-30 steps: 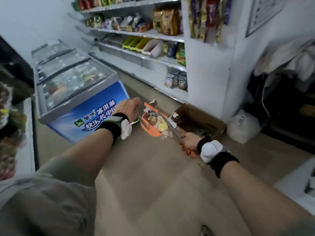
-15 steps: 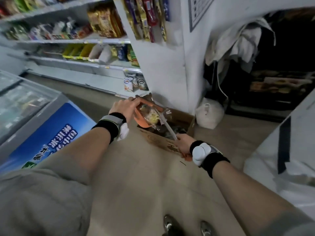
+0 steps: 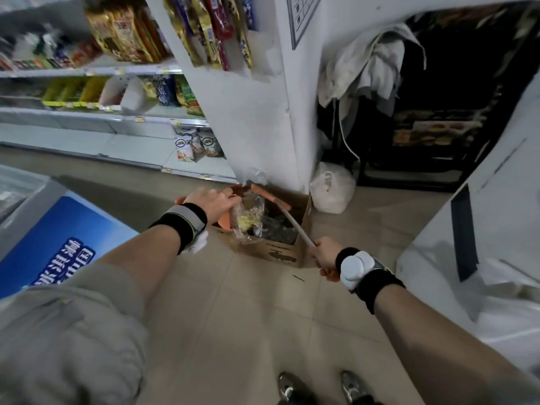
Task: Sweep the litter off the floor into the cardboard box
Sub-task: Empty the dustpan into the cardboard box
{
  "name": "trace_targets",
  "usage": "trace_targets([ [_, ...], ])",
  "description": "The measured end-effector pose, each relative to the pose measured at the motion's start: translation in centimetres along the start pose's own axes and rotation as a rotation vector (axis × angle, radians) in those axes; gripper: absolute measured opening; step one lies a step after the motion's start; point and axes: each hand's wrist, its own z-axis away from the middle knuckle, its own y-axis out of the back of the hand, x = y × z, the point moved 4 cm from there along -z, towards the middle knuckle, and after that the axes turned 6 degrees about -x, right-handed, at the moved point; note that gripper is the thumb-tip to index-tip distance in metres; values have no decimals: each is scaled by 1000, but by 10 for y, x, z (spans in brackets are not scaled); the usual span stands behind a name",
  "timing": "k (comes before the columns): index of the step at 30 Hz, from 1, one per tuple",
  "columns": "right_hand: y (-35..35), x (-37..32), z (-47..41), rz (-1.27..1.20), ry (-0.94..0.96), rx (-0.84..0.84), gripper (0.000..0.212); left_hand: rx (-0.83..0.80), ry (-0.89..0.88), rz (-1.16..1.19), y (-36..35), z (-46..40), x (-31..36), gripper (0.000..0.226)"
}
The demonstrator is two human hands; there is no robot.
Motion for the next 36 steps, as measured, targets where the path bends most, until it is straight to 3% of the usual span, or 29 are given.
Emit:
trace_targets([
  [5, 7, 13, 8, 9, -36, 39, 19, -20, -43, -87, -2, -4, -10, 60],
  [14, -1, 23, 17, 133, -91, 11, 13, -122, -240, -272, -3, 3, 31, 40],
  [23, 11, 13, 36, 147, -5, 73, 11, -126, -296, -345, -23, 2, 56, 42],
  [36, 2, 12, 41, 516, 96, 254, 23, -185, -346, -410, -51, 21, 52, 47],
])
